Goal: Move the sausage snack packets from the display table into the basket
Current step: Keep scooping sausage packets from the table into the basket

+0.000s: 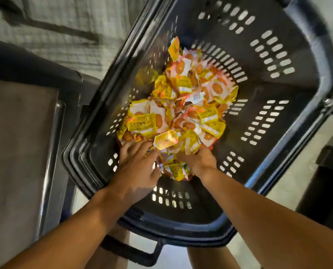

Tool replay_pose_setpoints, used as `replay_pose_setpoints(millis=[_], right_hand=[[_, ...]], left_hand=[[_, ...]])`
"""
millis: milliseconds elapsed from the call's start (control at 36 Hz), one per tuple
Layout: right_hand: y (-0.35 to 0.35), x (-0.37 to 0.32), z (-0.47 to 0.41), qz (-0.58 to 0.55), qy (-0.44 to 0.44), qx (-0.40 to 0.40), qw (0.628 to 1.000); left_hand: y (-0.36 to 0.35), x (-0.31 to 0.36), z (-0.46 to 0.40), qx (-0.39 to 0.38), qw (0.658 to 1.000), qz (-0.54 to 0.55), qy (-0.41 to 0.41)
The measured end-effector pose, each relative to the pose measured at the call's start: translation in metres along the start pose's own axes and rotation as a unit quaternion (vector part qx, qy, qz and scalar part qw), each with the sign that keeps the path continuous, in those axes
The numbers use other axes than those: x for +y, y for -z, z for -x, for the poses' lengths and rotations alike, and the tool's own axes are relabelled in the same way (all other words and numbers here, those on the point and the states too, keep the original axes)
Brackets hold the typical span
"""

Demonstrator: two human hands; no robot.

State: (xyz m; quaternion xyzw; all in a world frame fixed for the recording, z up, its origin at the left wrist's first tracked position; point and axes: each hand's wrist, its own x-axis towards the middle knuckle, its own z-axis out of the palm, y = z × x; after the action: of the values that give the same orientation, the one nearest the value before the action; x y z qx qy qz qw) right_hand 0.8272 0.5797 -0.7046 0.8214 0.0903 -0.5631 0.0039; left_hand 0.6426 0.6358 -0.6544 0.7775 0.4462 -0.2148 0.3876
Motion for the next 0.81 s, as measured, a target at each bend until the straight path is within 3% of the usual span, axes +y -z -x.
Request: replay_pose_setpoints(millis=[83,222,389,556,639,722,806], right_hand=[[0.003,0.0,0.001,0.018,-0.012,0.014,1.0],[-0.007,0.004,0.001,-0.077,0.008,-0.016,0.997],[-0.009,0.018,0.009,-0.059,0.039,0.042,0.997],[0.014,0.021,0.039,-0.12,0.078,0.0,0.99],[0.034,0.019,0.063,-0.177,0.092,-0.018,0.98],[0.056,0.015,0.09,-0.336,0.074,-0.068,0.936],[0.081,0.007,0.122,-0.394,0.091,-0.08,0.911]], left_hand=[[0.007,0.0,-0.001,-0.007,1.0,0.013,0.002],[0.008,-0.009,-0.004,0.0,0.999,0.035,-0.009],[0.005,-0.015,-0.002,-0.001,0.999,0.03,-0.021],[0.015,-0.008,0.012,-0.015,0.998,0.055,-0.014],[0.029,0.002,0.021,-0.019,0.992,0.123,-0.015],[0.045,0.012,0.032,-0.036,0.978,0.204,0.024],[0.056,0.025,0.038,-0.063,0.937,0.328,0.104]])
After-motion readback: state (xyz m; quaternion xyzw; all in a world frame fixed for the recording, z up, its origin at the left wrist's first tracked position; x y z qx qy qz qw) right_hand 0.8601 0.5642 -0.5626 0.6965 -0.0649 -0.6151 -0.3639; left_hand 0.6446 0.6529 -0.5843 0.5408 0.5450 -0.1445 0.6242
